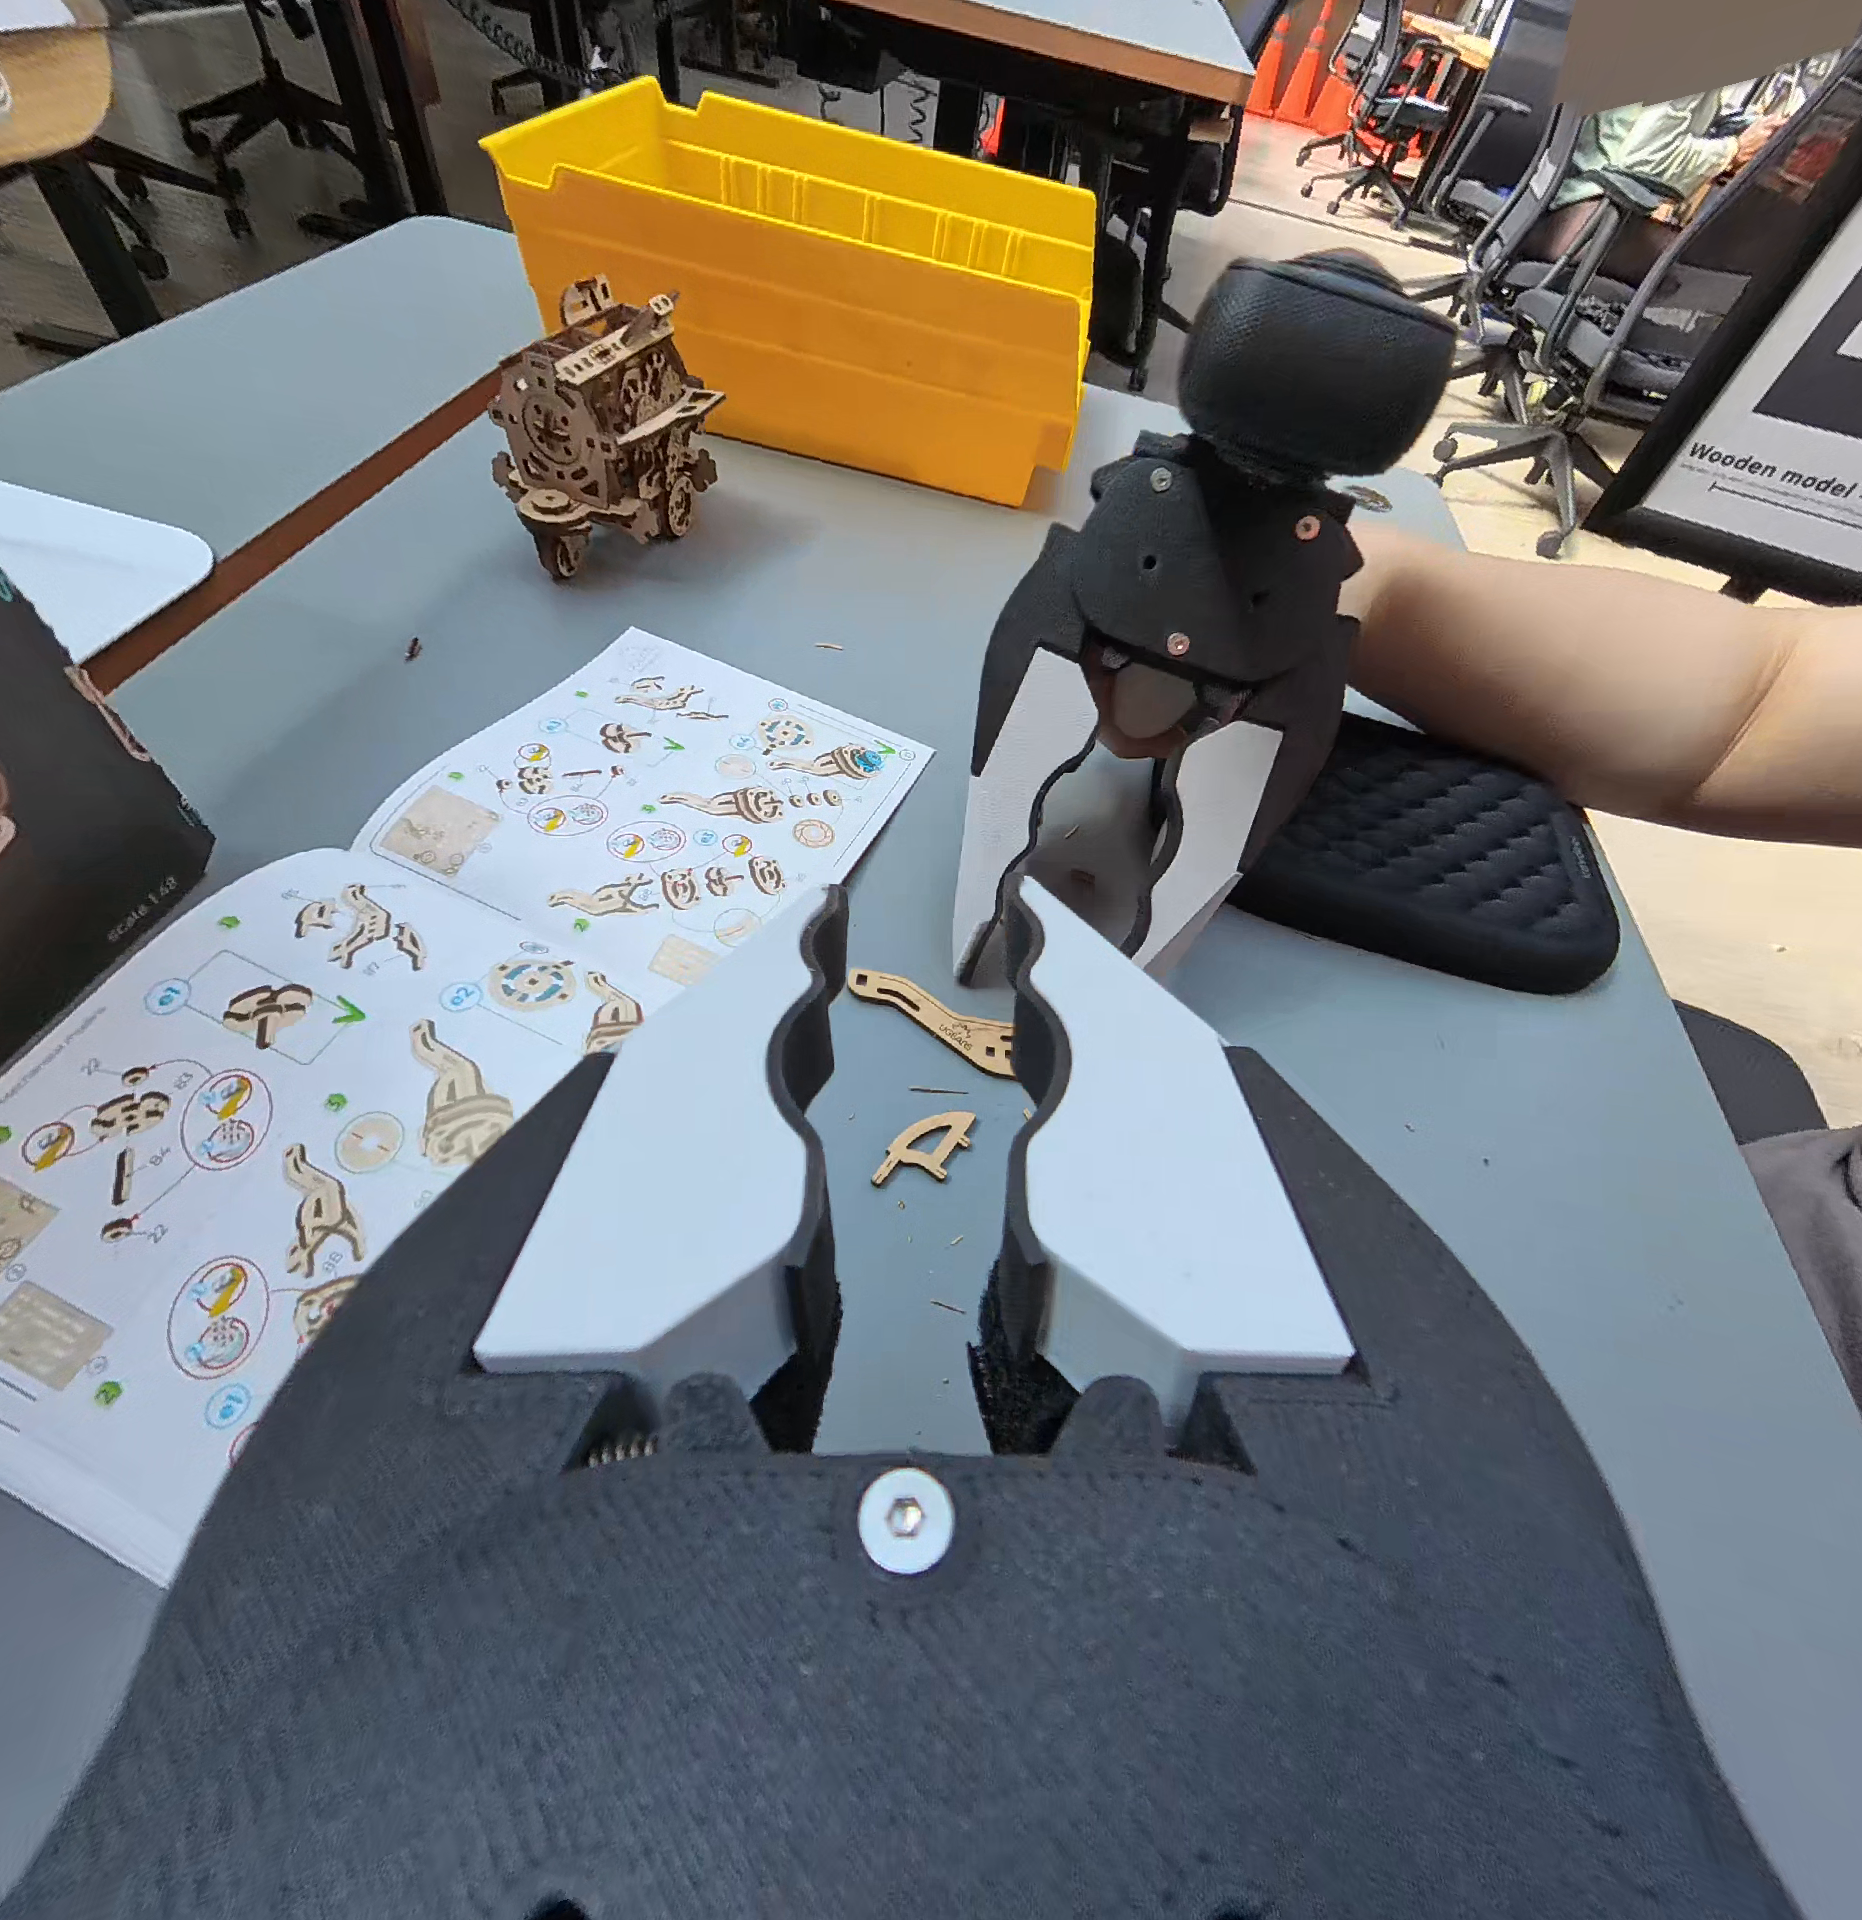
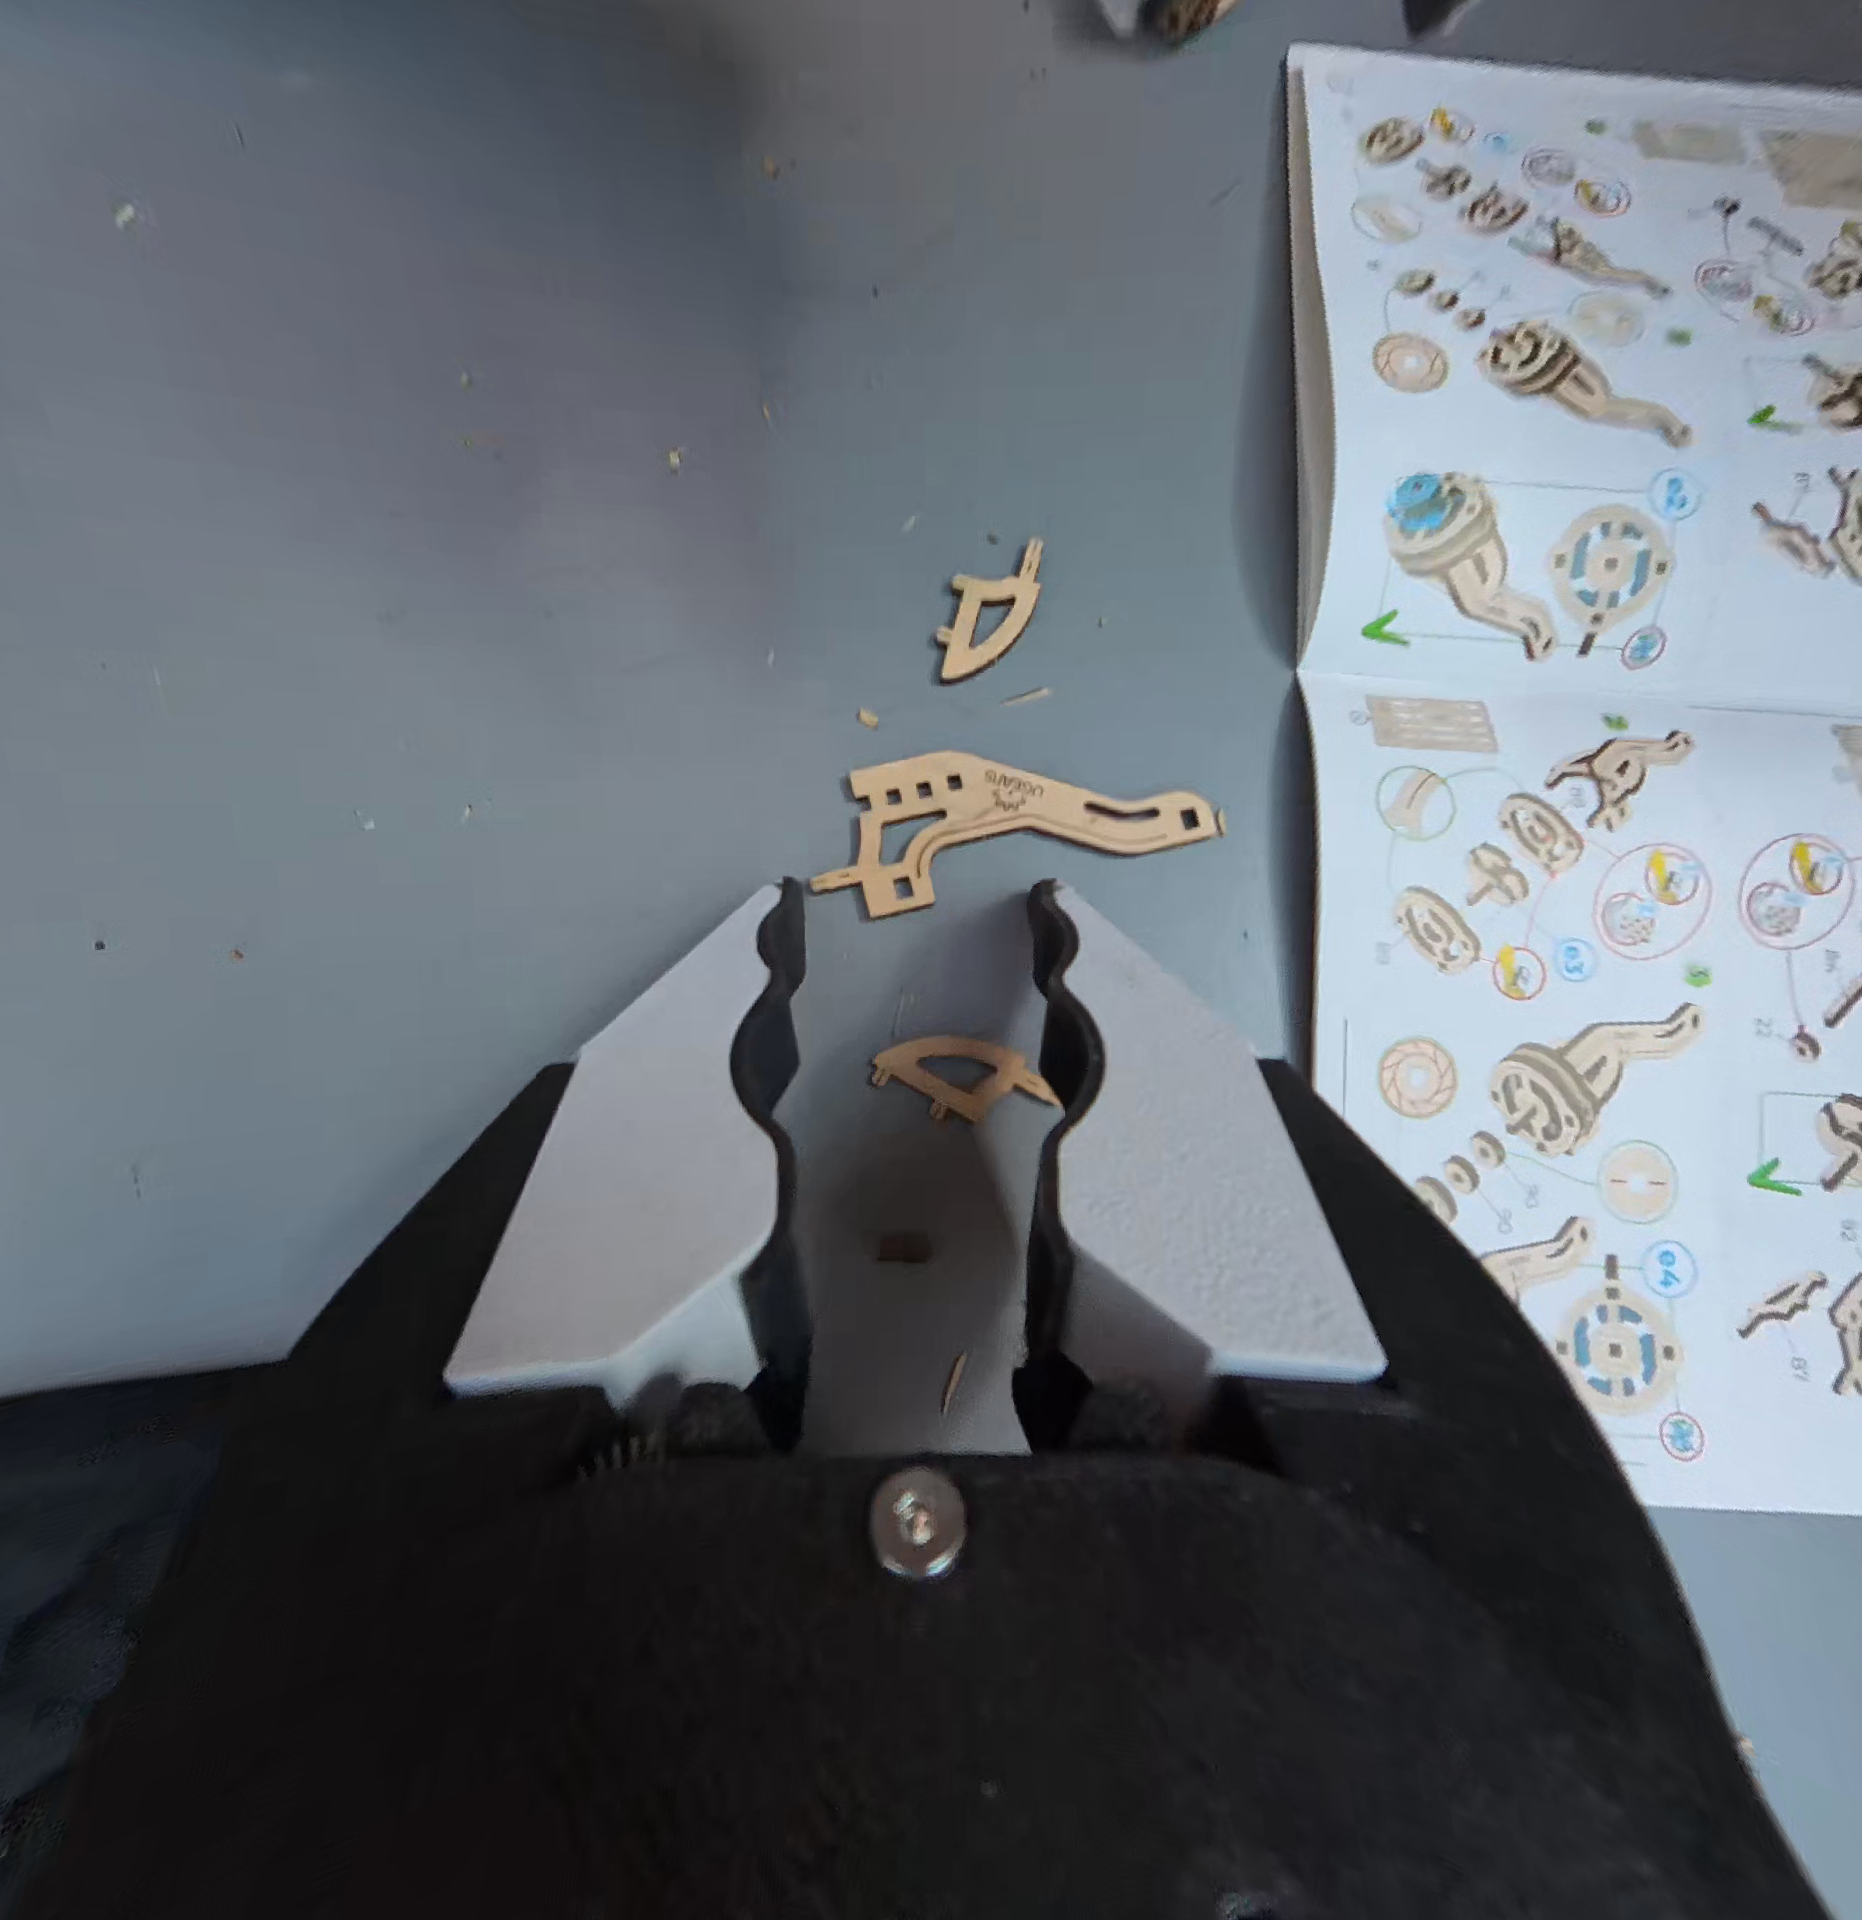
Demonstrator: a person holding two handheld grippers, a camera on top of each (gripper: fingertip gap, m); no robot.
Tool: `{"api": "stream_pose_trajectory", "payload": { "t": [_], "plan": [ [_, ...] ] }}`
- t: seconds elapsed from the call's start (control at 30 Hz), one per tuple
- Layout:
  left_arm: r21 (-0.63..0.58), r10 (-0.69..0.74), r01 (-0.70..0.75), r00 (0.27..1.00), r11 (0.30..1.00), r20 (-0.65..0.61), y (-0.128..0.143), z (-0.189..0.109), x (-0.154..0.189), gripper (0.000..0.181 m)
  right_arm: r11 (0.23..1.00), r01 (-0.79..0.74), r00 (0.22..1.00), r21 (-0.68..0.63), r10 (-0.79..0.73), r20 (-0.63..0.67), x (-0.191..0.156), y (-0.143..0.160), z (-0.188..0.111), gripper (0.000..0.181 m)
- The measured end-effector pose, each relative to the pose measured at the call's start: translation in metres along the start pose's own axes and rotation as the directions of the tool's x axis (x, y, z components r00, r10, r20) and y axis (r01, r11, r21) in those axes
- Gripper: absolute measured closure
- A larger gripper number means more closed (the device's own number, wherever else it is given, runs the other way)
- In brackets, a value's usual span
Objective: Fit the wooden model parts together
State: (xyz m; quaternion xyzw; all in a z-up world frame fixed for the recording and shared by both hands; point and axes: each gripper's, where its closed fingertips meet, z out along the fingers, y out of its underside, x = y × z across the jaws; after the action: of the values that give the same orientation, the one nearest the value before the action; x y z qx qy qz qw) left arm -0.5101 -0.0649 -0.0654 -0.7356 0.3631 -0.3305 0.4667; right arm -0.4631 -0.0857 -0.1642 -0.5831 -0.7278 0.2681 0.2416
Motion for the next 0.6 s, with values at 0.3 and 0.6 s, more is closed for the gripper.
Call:
{"api": "stream_pose_trajectory", "payload": {
  "t": [0.3, 0.6],
  "plan": [
    [0.034, -0.105, 0.105, 0.994, 0.994, -0.009, 0.013, -0.006, -0.015, 0.152, 0.995, 0.016, 0.999, 0.101, -0.02, 0.036, -0.007, -0.014, -0.005, 0.164],
    [0.092, -0.158, 0.16, 0.987, 0.983, -0.03, 0.008, -0.011, -0.019, 0.154, 0.996, -0.086, 0.994, 0.028, 0.087, -0.062, 0.003, -0.01, 0.01, 0.157]
  ]
}}
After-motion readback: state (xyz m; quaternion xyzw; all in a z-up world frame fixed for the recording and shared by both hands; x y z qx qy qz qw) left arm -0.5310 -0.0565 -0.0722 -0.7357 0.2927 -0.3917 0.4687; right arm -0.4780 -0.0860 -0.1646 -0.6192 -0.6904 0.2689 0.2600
